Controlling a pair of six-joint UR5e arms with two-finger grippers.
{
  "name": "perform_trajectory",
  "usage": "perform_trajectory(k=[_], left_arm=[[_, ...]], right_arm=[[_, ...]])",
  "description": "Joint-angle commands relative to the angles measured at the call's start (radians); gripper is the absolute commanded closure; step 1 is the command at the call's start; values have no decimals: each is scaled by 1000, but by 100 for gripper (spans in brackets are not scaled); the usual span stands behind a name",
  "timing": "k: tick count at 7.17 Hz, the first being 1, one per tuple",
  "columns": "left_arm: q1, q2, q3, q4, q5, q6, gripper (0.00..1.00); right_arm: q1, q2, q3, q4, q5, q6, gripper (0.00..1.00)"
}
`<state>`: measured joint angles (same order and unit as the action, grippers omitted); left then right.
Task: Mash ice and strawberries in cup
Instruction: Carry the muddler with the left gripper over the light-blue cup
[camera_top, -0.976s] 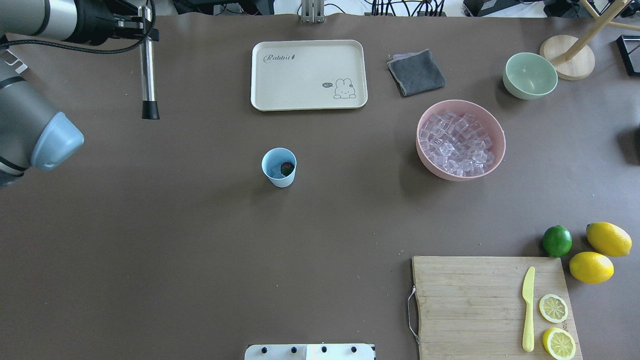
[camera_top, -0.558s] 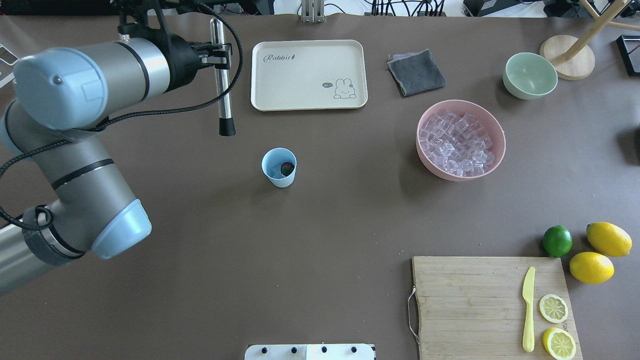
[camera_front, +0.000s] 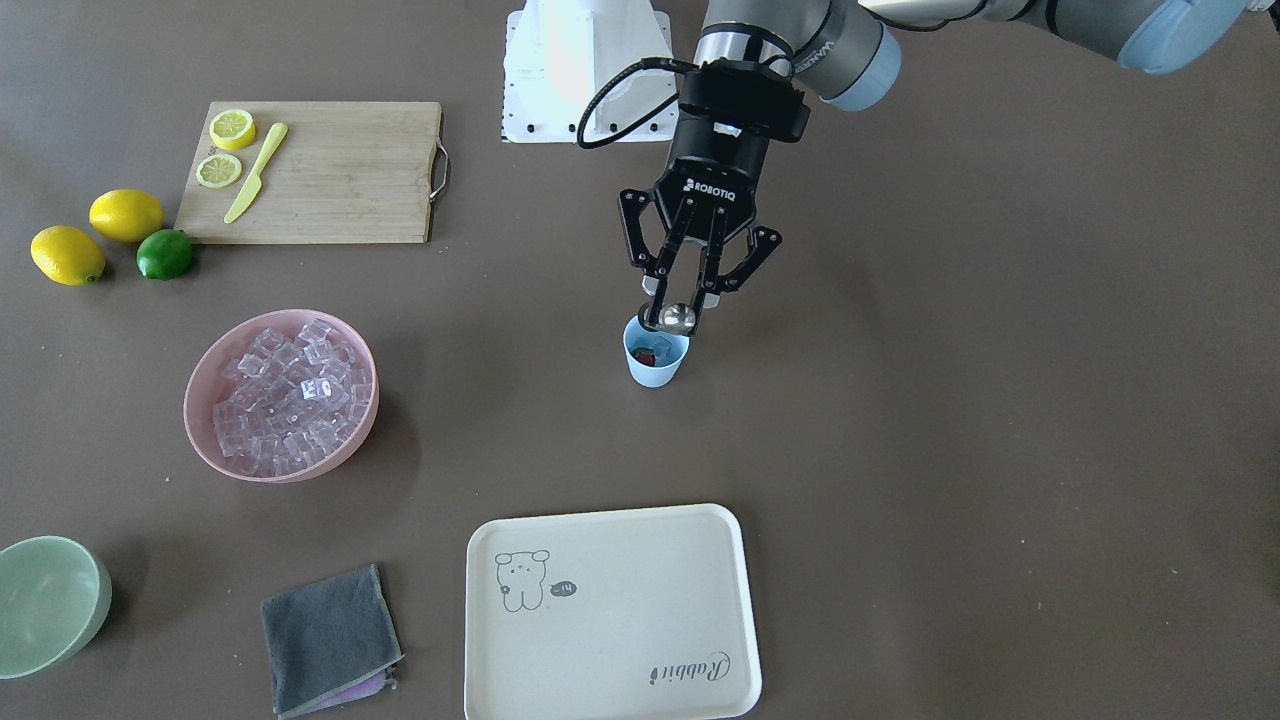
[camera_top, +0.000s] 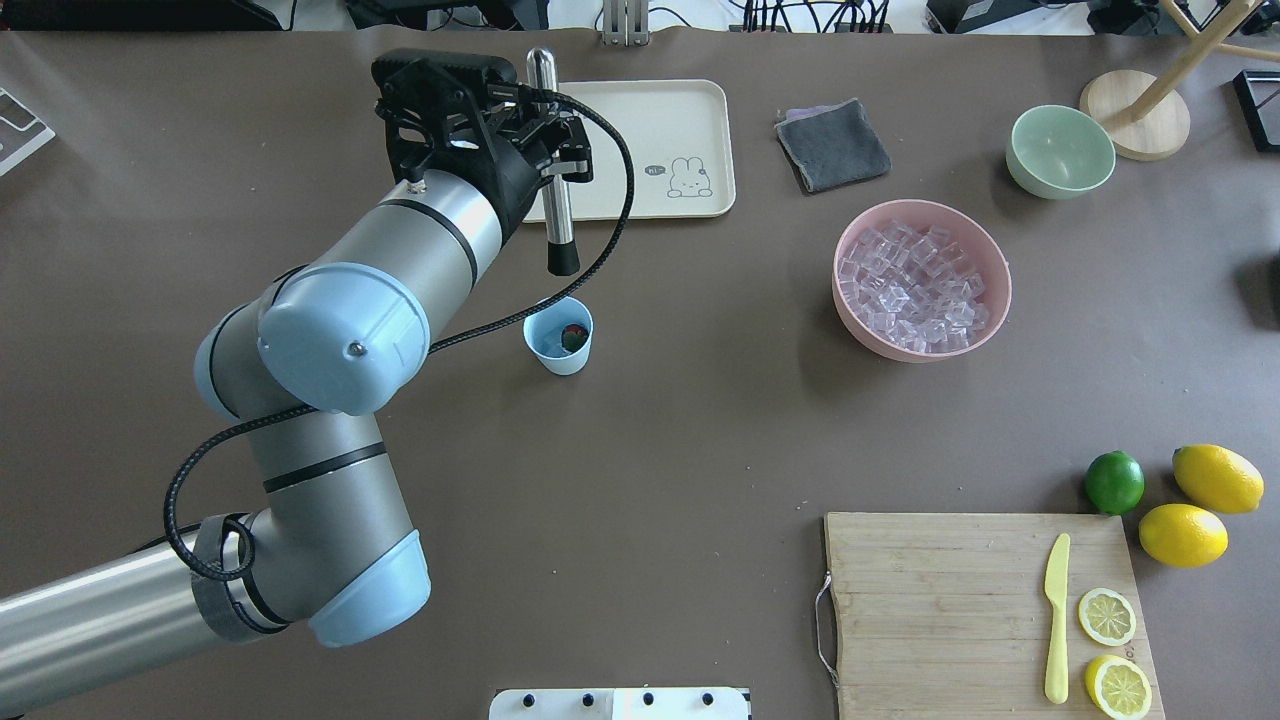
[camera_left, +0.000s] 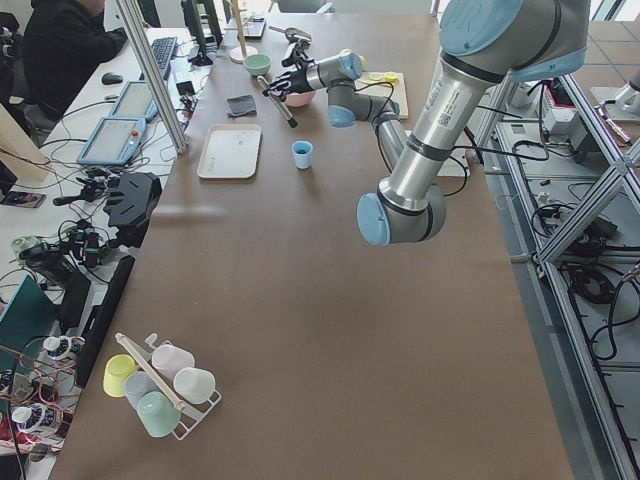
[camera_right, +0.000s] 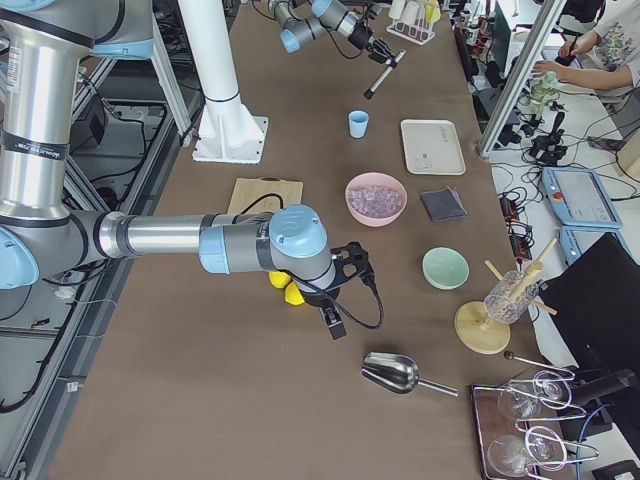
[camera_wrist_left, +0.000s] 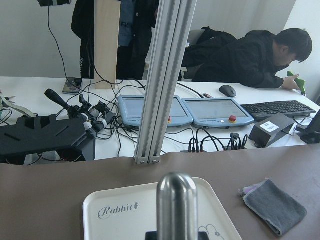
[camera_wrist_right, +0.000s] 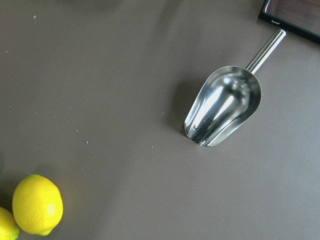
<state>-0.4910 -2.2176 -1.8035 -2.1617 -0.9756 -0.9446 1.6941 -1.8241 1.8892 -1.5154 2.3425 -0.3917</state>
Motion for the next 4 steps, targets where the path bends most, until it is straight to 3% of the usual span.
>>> perform_trajectory(k=[1,2,3,4], left_arm=[[34,-51,22,3,72,87,100],[35,-50,32,-4,75,84,100],[64,-37,33,0,180,90,100],[107,8,36,-13,213,95,100]], right_arm=[[-2,29,-4,-57,-6,4,1],[-16,75,-16,-137,-8,2,2],[-14,80,-15,-155,-6,2,1],[-14,75,-18,-155,-9,2,1]])
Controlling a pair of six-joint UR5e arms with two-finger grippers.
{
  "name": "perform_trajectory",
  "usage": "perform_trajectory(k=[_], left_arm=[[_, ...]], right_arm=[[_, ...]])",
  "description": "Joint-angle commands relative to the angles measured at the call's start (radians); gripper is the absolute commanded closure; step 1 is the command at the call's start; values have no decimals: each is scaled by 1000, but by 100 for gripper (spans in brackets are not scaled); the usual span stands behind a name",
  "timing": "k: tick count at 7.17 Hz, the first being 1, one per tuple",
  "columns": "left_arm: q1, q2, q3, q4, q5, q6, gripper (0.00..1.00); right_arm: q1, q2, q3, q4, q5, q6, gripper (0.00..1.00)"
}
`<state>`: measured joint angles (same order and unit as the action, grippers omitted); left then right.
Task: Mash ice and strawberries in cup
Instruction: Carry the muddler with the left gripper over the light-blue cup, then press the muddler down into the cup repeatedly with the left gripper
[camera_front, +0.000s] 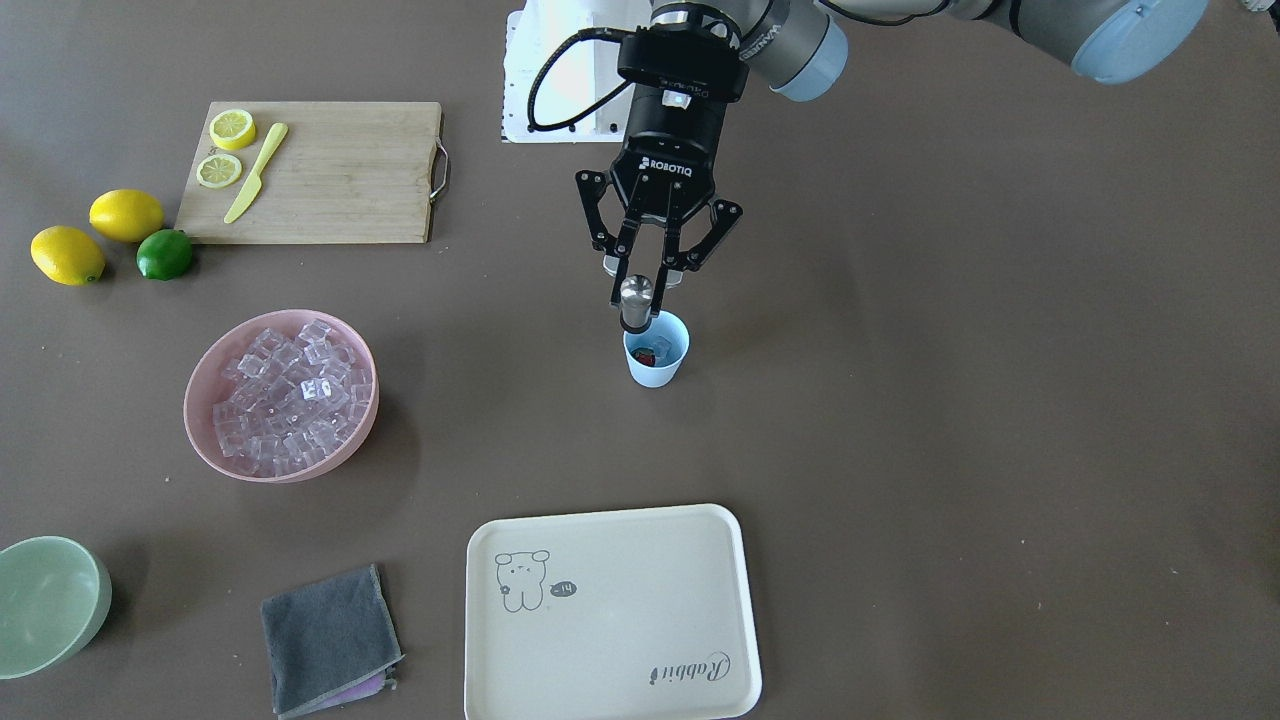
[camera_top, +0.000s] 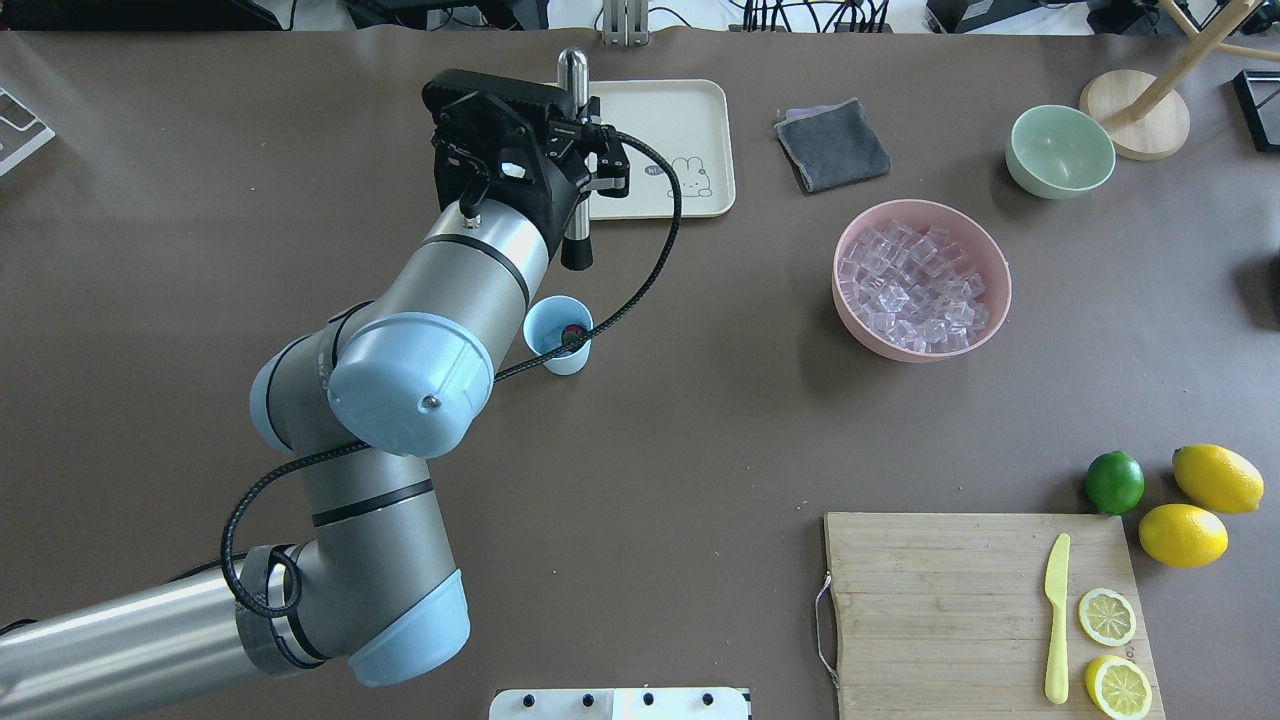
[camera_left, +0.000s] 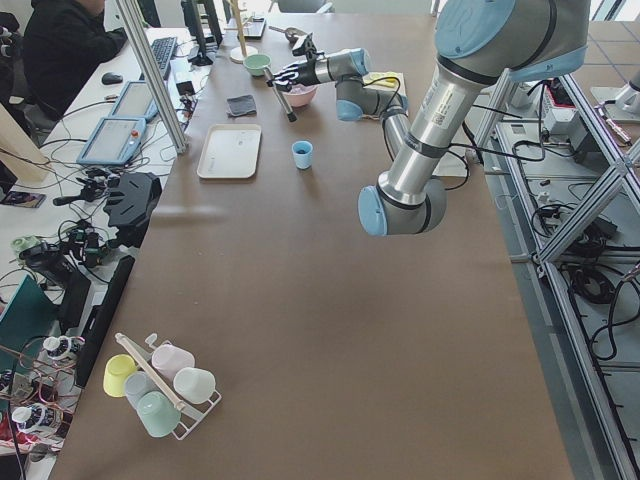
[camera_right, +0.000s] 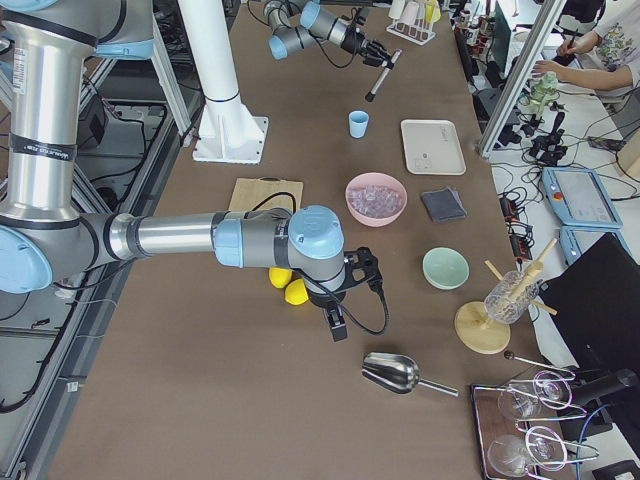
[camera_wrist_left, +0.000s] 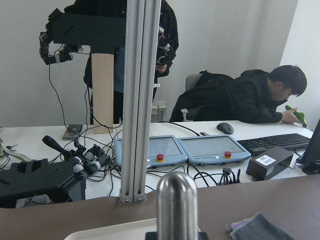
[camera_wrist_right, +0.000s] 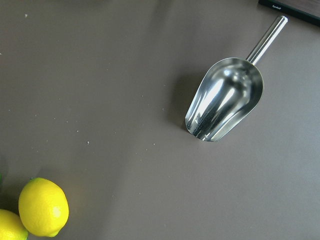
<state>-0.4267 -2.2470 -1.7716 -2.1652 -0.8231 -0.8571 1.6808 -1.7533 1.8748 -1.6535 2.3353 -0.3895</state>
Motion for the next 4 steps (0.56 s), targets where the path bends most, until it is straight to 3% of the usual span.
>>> perform_trajectory(k=[1,4], left_arm=[[60,52,8,-49,64,7,100],[115,81,70,-126,114,6,100]], right_arm=[[-1,9,-5,-19,-20,0,2],[-1,5,-10,-19,-22,-2,2]])
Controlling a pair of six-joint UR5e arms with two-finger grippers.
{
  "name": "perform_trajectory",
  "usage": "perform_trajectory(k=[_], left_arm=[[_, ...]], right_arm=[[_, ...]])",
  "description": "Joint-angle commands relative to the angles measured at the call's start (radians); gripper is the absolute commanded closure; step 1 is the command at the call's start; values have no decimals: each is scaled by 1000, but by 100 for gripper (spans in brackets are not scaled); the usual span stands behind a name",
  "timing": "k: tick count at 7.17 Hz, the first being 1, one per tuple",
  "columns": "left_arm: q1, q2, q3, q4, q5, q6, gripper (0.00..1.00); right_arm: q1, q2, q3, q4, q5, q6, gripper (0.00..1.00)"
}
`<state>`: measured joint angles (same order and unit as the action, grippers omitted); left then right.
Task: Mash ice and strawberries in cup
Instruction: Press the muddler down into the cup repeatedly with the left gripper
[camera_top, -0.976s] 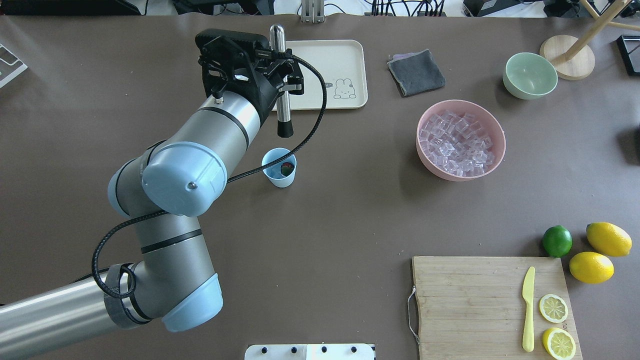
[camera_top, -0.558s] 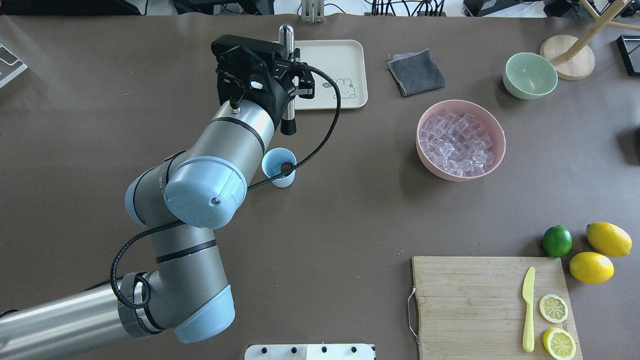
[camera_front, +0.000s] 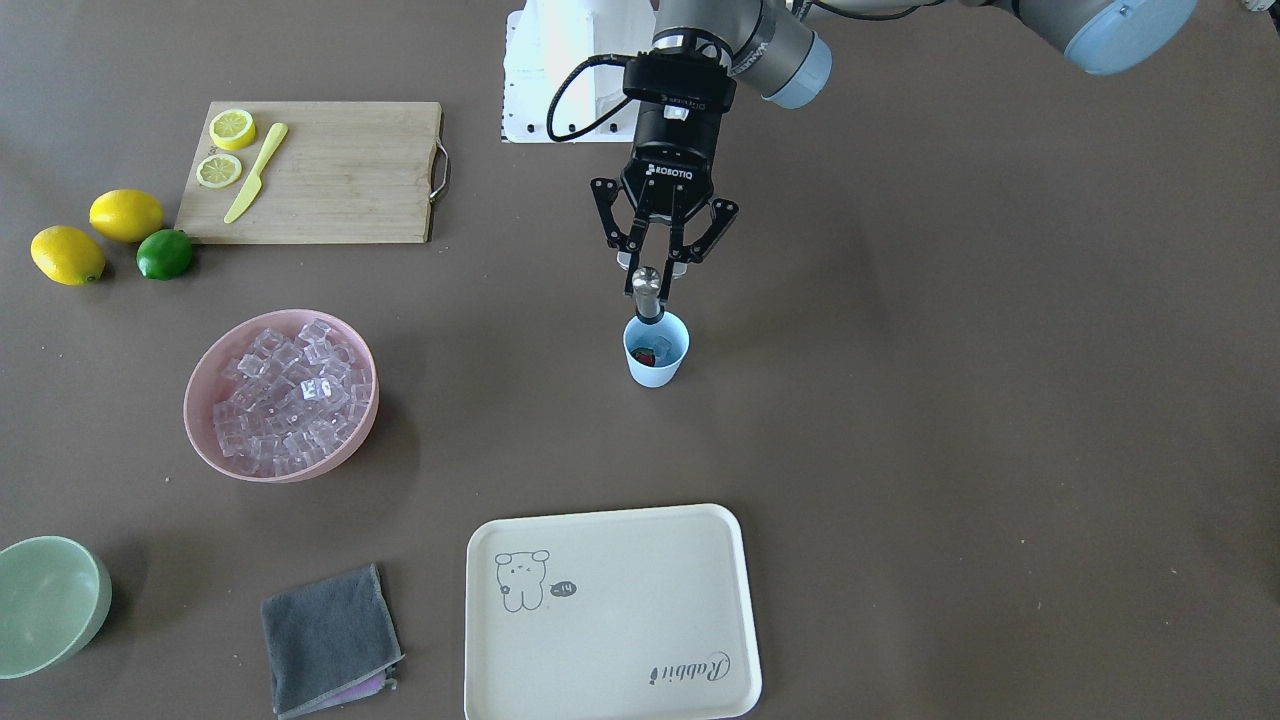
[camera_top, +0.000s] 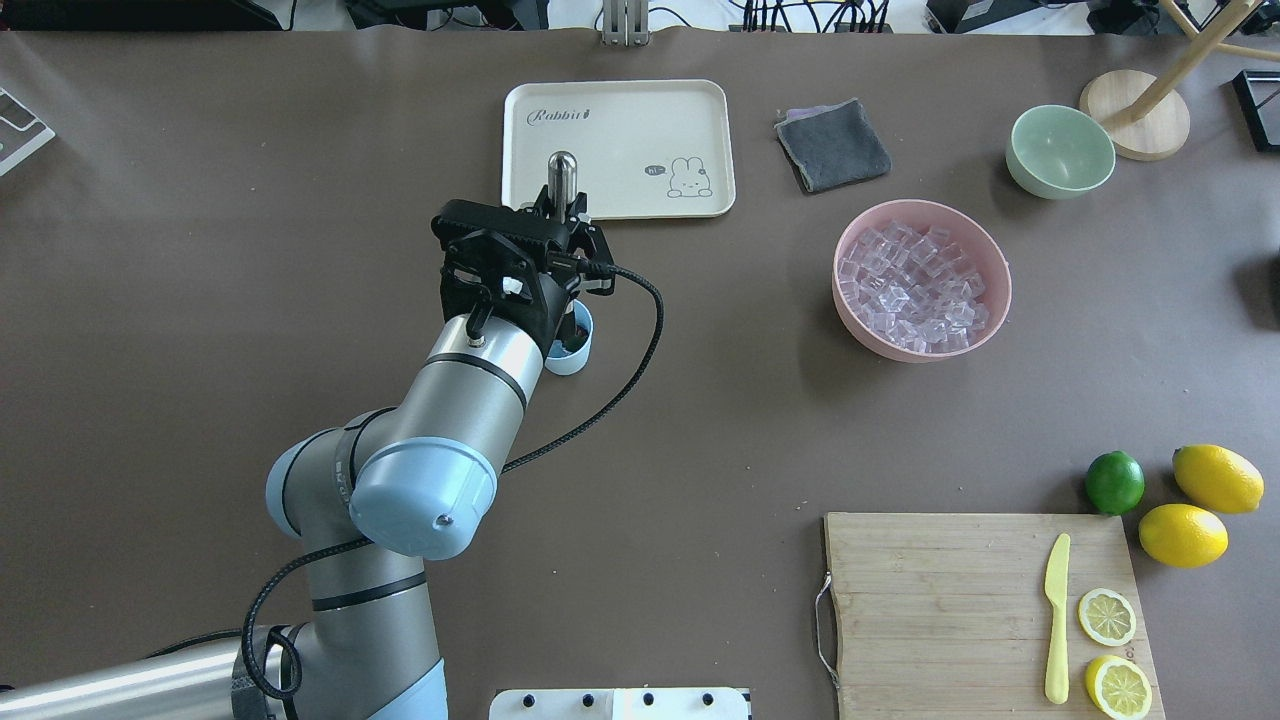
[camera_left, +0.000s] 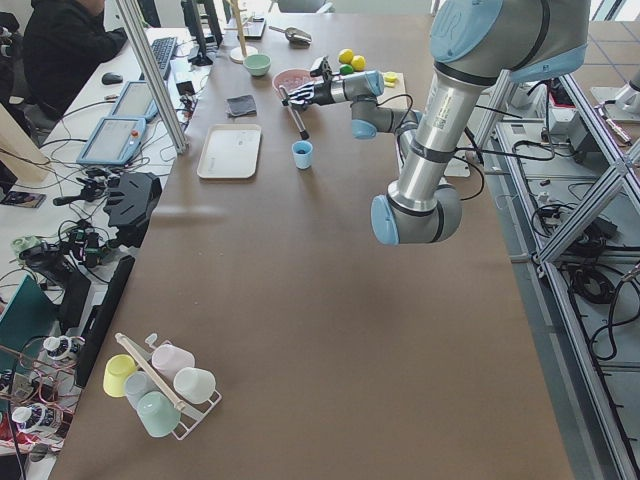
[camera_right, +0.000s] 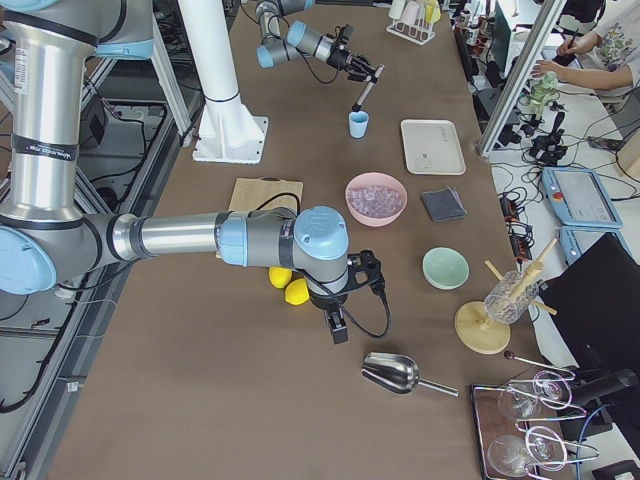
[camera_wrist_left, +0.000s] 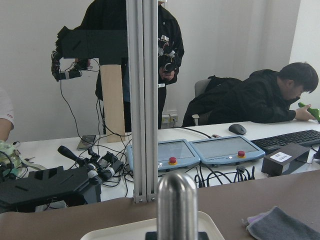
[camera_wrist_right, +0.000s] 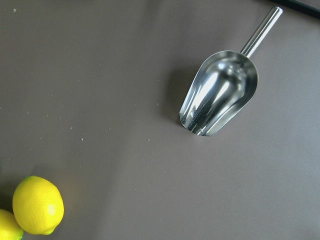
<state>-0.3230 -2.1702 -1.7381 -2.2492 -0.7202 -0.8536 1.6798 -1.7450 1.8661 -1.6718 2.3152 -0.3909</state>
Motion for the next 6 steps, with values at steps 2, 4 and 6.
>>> perform_trajectory(k=[2,4,6], left_arm=[[-27,-49,38,-39,1,48,100],[-56,-59,42,-44,-5,87,100],[-51,-39,64,-47,-10,79,100]], right_arm=[[-2,-7,-1,3,-2,0,2],[0,-10,4,4,3,-2,2],[-2,-2,1,6,3,0,2]])
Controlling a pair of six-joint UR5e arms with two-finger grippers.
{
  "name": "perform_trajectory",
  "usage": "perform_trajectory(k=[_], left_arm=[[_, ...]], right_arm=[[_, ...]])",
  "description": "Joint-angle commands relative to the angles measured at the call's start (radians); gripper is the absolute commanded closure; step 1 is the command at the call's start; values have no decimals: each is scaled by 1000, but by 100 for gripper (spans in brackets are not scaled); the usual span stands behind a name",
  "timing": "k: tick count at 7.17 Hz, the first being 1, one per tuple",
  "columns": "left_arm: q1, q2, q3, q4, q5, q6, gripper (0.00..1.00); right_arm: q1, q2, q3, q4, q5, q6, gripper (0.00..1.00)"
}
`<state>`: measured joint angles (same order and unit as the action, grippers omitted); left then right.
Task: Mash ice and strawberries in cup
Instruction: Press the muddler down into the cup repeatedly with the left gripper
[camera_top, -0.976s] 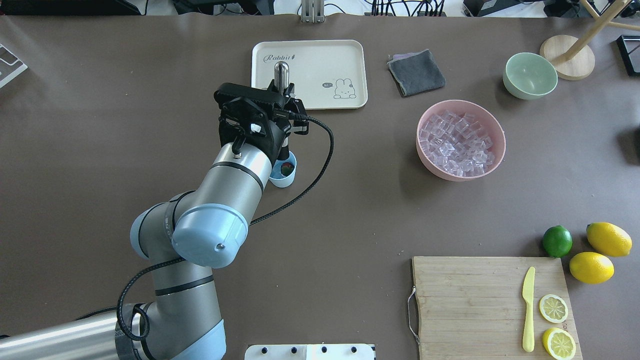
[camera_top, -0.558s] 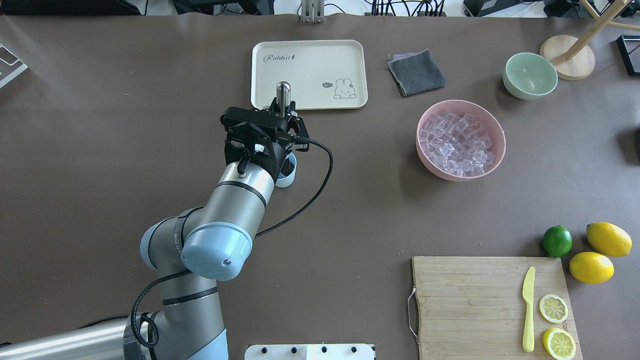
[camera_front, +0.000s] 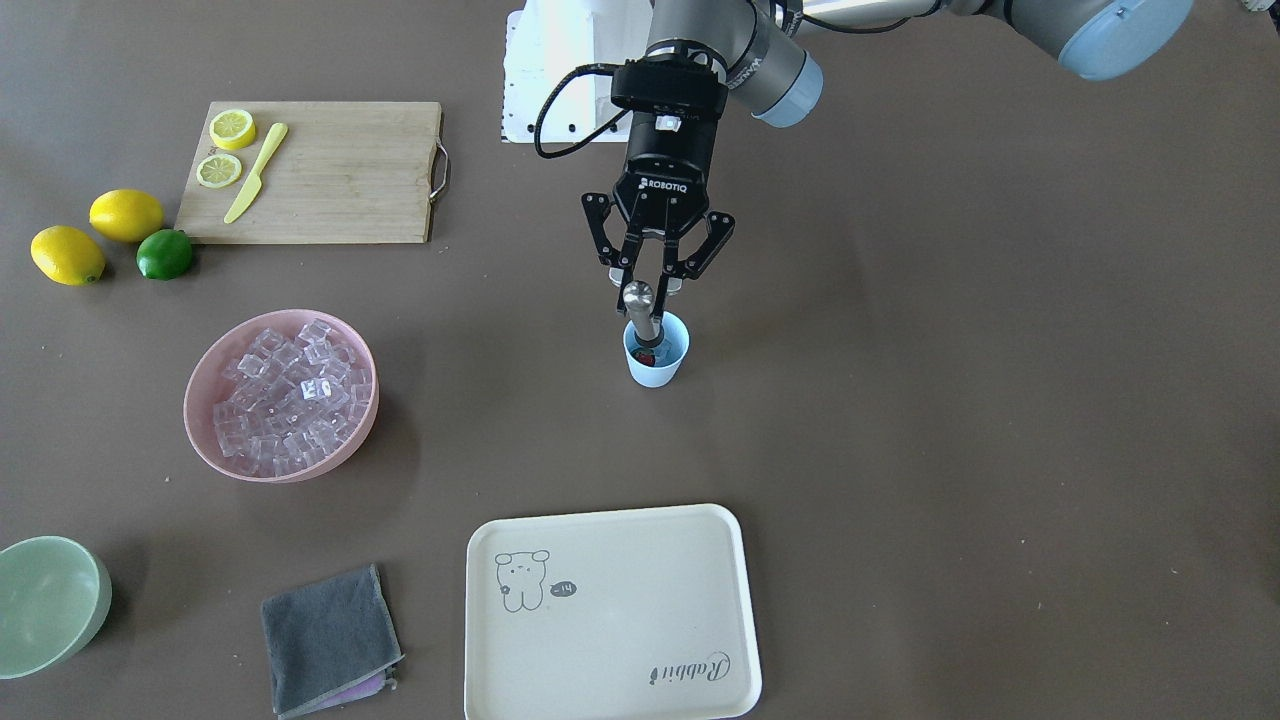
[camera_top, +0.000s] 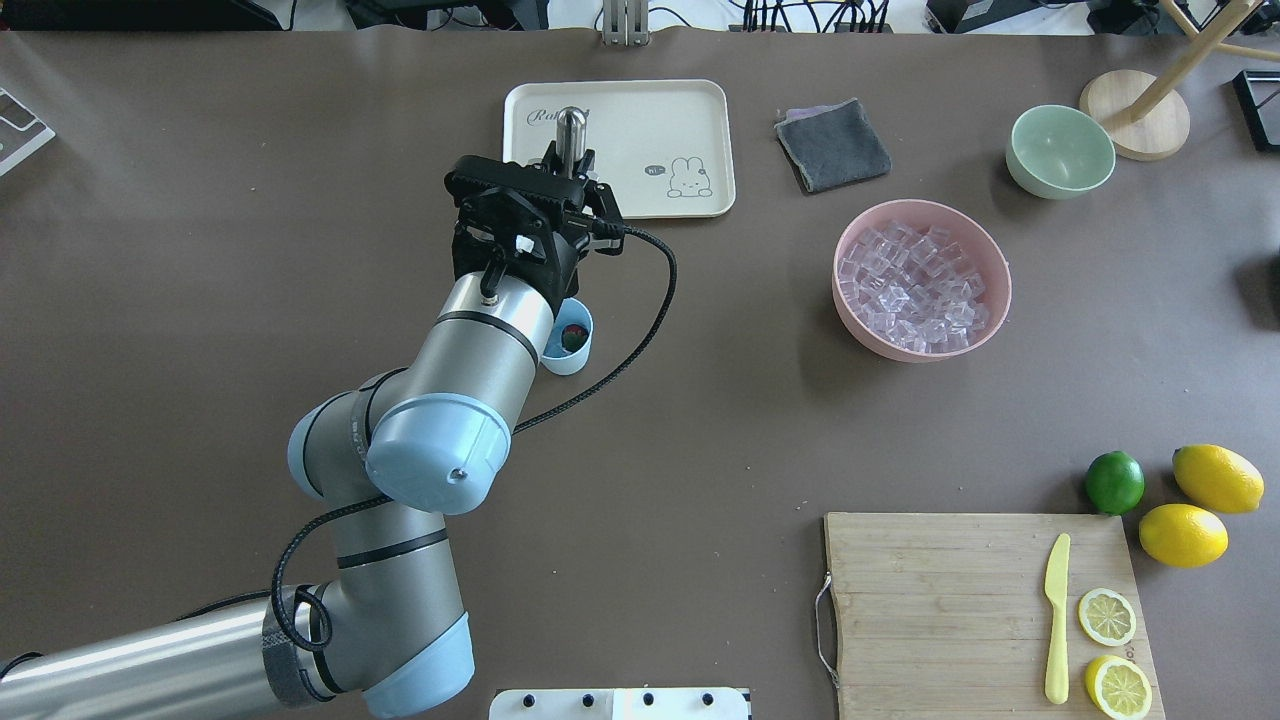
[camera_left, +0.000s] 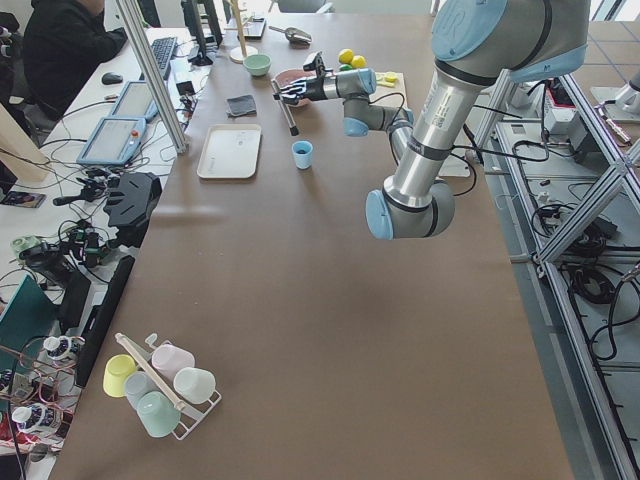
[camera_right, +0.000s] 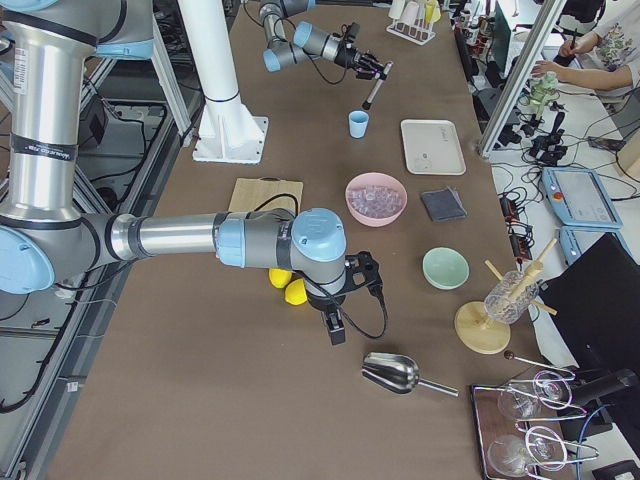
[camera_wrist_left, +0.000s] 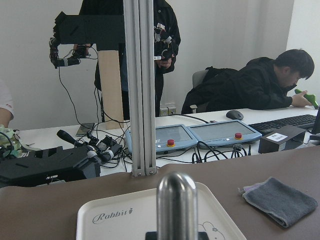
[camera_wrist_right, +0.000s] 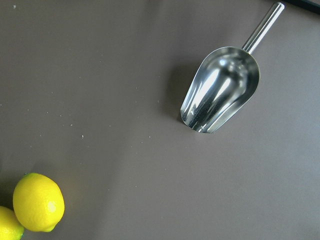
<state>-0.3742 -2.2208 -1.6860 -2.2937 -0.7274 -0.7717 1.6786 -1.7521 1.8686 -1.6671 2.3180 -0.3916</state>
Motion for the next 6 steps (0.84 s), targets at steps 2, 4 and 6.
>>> perform_trajectory(k=[2,4,6], left_arm=[[0,13,34,-4,-21,-11,100],[5,16,52,-4,-21,-12,100],[30,18,60,-13,-20,-14,100]], right_arm=[[0,5,-2,1,-2,0,2],[0,6,-3,0,-3,0,2],[0,5,-3,1,-3,2,2]])
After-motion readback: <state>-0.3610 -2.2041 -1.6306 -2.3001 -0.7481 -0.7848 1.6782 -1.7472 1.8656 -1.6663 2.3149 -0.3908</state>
